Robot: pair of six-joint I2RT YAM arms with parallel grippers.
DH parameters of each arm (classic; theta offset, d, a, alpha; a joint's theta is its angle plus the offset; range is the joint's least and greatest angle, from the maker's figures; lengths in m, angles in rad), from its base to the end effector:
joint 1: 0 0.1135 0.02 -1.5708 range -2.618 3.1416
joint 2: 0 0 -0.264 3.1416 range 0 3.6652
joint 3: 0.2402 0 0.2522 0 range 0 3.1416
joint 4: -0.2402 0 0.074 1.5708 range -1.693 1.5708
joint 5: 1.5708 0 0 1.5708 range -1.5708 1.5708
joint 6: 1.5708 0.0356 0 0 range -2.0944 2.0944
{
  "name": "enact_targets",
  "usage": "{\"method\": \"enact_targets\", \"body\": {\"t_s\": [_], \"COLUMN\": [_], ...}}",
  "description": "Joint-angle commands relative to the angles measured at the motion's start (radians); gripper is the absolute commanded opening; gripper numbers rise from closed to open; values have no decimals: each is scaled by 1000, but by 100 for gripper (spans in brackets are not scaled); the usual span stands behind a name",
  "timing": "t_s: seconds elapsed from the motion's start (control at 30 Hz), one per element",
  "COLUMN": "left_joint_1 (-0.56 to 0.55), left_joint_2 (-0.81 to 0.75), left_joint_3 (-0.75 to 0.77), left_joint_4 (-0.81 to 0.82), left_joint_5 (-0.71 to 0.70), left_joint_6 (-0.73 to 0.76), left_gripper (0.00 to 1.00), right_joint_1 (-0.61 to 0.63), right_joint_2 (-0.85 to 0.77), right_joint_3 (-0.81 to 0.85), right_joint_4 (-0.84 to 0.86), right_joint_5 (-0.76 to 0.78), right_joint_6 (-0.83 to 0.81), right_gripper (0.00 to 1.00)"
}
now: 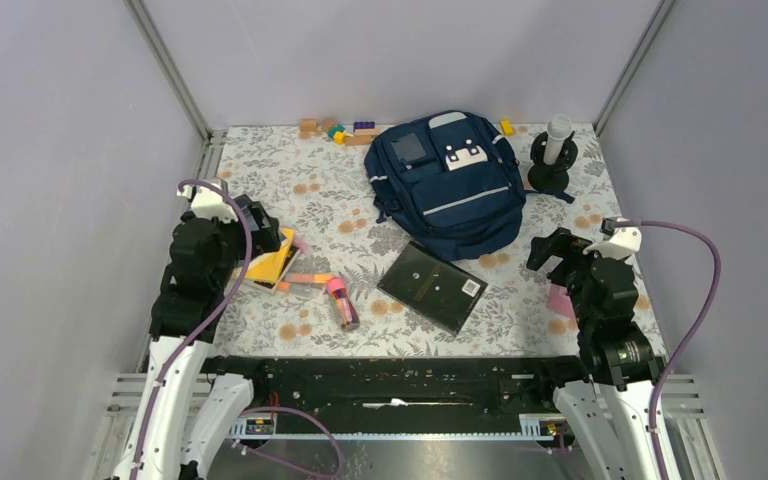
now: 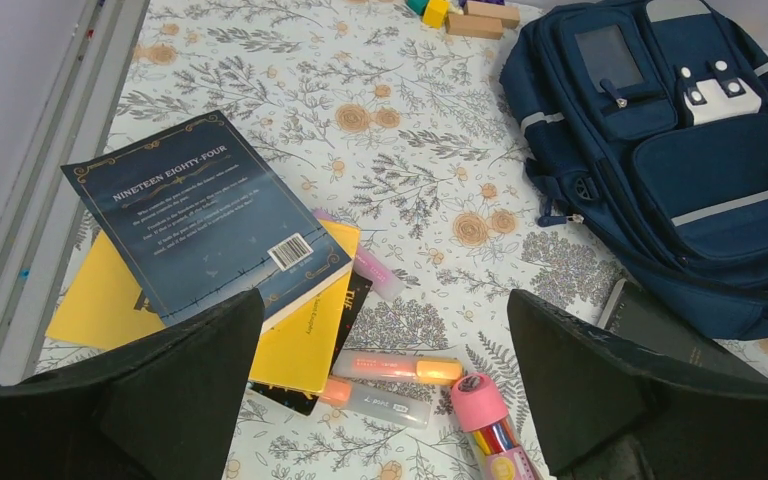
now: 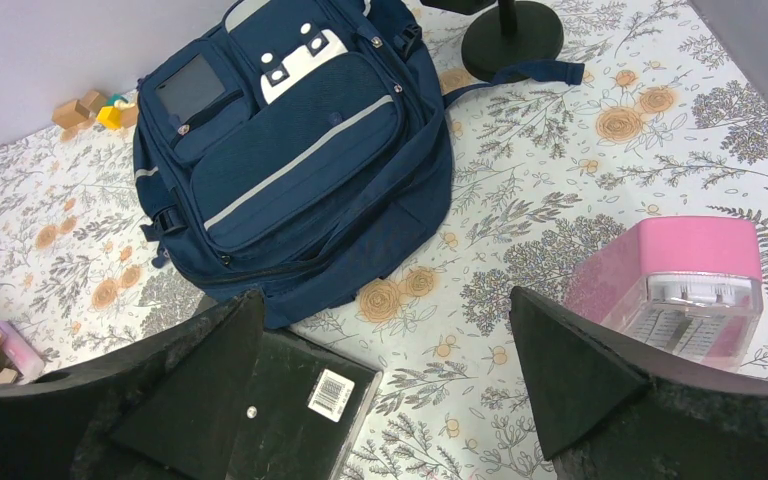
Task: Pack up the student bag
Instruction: Unzip the student bag at the center of the board.
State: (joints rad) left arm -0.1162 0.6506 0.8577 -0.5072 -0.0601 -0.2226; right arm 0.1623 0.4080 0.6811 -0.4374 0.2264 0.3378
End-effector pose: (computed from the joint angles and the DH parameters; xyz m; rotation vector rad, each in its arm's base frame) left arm 0.1412 -0.0143 0.3501 -0.1411 1.8688 -0.1774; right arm 0.1045 0.0090 0.3243 0.3170 1.7047 0.1720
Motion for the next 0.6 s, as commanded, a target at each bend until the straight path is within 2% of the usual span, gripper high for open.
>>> {"method": "enact_targets", "body": {"t_s": [0.0, 0.23, 0.33, 0.4, 0.57], "left_joint_1": [6, 6, 0, -29, -124], "left_joint_2": [14, 99, 141, 186, 306], "left_joint_3": [38, 52, 65, 94, 243], "left_joint_4": [31, 20, 27, 33, 32], "left_joint_5": [-12, 7, 132, 215, 223], "left_joint_6": [-25, -20, 0, -18, -77], "left_gripper": [99, 99, 99, 99, 99], "right_joint_1": [-4, -4, -4, -3, 7], "right_joint_2": [-2, 12, 43, 74, 157], "right_joint_3": [6, 23, 29, 40, 63], "right_joint_4": [5, -4, -2, 0, 25], "right_joint_5": [14, -81, -133, -198, -335], "right_joint_6": [1, -13, 6, 22, 139], "right_gripper": [100, 100, 100, 100, 100]}}
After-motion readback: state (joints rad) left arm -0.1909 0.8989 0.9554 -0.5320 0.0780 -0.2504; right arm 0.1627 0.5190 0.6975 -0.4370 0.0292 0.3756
